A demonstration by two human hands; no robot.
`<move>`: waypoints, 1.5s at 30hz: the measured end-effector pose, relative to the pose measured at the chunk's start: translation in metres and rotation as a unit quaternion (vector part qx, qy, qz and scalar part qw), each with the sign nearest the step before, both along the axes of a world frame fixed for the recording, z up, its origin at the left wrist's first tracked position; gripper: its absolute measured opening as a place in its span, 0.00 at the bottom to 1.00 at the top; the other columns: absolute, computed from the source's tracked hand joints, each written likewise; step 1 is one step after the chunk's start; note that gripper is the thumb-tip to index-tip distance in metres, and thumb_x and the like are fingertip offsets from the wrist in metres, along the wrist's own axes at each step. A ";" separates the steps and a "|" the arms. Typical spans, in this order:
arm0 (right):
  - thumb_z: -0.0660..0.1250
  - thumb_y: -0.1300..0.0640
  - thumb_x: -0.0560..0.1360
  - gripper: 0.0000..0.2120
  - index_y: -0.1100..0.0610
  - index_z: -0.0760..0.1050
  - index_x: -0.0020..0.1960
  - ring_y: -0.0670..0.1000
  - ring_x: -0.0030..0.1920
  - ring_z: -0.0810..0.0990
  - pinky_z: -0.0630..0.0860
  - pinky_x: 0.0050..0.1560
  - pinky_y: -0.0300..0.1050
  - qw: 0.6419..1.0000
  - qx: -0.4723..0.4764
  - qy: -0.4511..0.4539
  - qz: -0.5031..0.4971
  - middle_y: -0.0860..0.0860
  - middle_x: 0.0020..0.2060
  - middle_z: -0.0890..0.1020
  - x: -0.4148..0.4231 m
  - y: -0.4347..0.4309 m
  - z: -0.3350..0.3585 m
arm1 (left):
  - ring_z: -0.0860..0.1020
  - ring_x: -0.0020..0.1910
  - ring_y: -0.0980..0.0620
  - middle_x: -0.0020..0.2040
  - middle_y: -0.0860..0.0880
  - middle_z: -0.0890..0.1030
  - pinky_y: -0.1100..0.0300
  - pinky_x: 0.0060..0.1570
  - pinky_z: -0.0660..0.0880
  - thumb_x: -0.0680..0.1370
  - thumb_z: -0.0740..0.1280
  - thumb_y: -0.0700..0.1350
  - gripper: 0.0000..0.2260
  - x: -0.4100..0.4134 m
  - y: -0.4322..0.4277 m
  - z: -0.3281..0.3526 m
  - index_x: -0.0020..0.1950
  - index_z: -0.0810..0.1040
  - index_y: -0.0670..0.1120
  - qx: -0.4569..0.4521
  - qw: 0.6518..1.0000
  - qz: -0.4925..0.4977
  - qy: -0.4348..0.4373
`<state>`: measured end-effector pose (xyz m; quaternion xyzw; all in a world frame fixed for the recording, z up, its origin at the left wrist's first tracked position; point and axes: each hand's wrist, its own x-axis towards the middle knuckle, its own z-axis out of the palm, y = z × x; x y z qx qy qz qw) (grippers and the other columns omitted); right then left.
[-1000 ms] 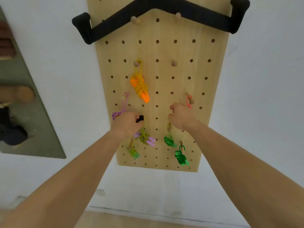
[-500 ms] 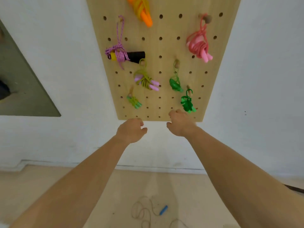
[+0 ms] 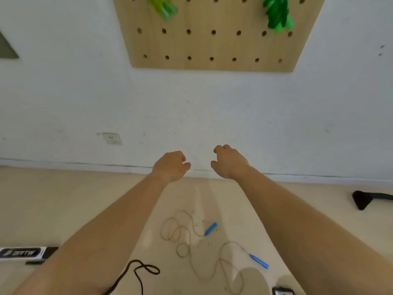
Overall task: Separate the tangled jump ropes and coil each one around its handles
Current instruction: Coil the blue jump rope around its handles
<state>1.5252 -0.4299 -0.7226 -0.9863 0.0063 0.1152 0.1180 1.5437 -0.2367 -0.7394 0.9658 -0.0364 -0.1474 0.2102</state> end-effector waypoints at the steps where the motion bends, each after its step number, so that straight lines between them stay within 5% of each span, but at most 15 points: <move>1: 0.58 0.52 0.81 0.20 0.57 0.66 0.71 0.58 0.64 0.72 0.73 0.56 0.53 1.000 -0.001 0.004 0.001 0.55 0.66 0.70 -0.002 0.002 -0.029 | 0.77 0.60 0.48 0.65 0.49 0.77 0.51 0.61 0.75 0.80 0.62 0.55 0.19 -0.003 0.001 -0.028 0.69 0.73 0.48 0.001 1.000 -0.001 0.005; 9: 0.59 0.51 0.81 0.21 0.58 0.65 0.72 0.60 0.65 0.72 0.74 0.60 0.55 0.999 0.005 0.047 0.012 0.56 0.68 0.69 -0.039 0.019 -0.224 | 0.75 0.64 0.46 0.66 0.47 0.77 0.52 0.64 0.72 0.80 0.63 0.55 0.20 -0.050 0.017 -0.218 0.69 0.74 0.48 0.023 0.999 0.004 0.042; 17: 0.59 0.54 0.80 0.20 0.58 0.67 0.70 0.59 0.61 0.74 0.75 0.59 0.56 0.996 0.032 0.079 0.004 0.55 0.66 0.70 -0.130 0.013 -0.314 | 0.77 0.60 0.46 0.64 0.47 0.79 0.52 0.61 0.74 0.80 0.63 0.54 0.18 -0.140 0.020 -0.305 0.67 0.75 0.48 0.043 0.995 -0.010 0.088; 22: 0.57 0.57 0.80 0.19 0.57 0.66 0.71 0.58 0.61 0.74 0.74 0.58 0.53 0.992 0.037 0.115 -0.030 0.55 0.66 0.71 -0.172 -0.003 -0.382 | 0.78 0.58 0.45 0.60 0.45 0.80 0.52 0.59 0.75 0.80 0.63 0.52 0.10 -0.167 0.008 -0.358 0.57 0.76 0.49 0.057 0.991 -0.046 0.110; 29: 0.57 0.54 0.81 0.20 0.57 0.66 0.72 0.59 0.64 0.73 0.73 0.62 0.56 0.974 0.055 0.204 -0.087 0.56 0.67 0.70 -0.192 -0.032 -0.479 | 0.77 0.60 0.47 0.64 0.48 0.77 0.50 0.61 0.75 0.79 0.65 0.53 0.21 -0.163 -0.014 -0.452 0.71 0.71 0.48 0.052 0.984 -0.050 0.165; 40: 0.58 0.59 0.77 0.15 0.60 0.75 0.61 0.57 0.57 0.77 0.76 0.59 0.54 0.959 0.116 0.161 -0.201 0.55 0.59 0.77 -0.165 -0.068 -0.563 | 0.70 0.64 0.45 0.67 0.46 0.72 0.53 0.53 0.71 0.79 0.65 0.45 0.27 -0.084 -0.093 -0.560 0.77 0.61 0.48 0.027 0.996 -0.079 0.018; 45: 0.60 0.59 0.78 0.13 0.57 0.75 0.62 0.54 0.56 0.77 0.76 0.57 0.49 0.945 0.165 0.121 -0.255 0.53 0.59 0.78 -0.168 -0.079 -0.585 | 0.71 0.58 0.44 0.61 0.44 0.74 0.53 0.49 0.71 0.81 0.63 0.45 0.15 -0.090 -0.100 -0.593 0.67 0.69 0.46 0.105 0.990 -0.088 0.010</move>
